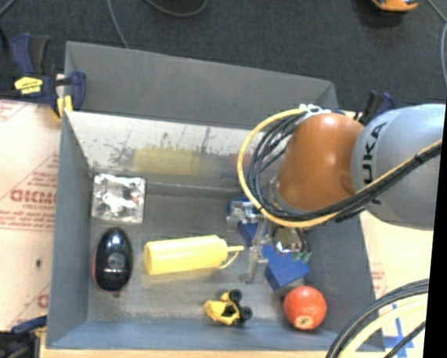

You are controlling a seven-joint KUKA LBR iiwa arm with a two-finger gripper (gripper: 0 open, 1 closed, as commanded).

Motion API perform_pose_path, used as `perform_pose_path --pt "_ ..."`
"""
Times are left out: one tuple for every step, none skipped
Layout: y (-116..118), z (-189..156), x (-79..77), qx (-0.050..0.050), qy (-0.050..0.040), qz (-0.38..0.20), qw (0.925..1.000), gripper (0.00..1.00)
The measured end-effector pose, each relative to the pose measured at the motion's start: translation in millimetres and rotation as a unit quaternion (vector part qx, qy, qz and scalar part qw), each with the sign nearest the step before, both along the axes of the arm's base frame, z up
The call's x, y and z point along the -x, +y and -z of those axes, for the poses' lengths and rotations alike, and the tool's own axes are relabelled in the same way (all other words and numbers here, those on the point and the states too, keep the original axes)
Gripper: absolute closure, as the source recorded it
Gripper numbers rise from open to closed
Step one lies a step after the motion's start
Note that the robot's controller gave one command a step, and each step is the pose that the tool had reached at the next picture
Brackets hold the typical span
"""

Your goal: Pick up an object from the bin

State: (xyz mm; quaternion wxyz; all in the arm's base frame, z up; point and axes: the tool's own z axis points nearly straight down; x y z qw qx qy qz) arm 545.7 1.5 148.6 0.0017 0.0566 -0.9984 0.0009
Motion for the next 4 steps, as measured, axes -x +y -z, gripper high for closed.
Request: perform_pose_path --pt "20.8 -1.0 -8.7 0.0 -0.0055 -0.121 0.9926 0.0" --pt "36.0 42.2 -22.6 -0.001 -0.0074 -0.077 0.997 0.0" --pt "58.9 58.9 -14.1 -0.001 -0.0075 -0.021 0.9997 1.0" --pt "58.8 58.9 -14.1 -0.001 -0.0075 -0.022 0.9997 1.0"
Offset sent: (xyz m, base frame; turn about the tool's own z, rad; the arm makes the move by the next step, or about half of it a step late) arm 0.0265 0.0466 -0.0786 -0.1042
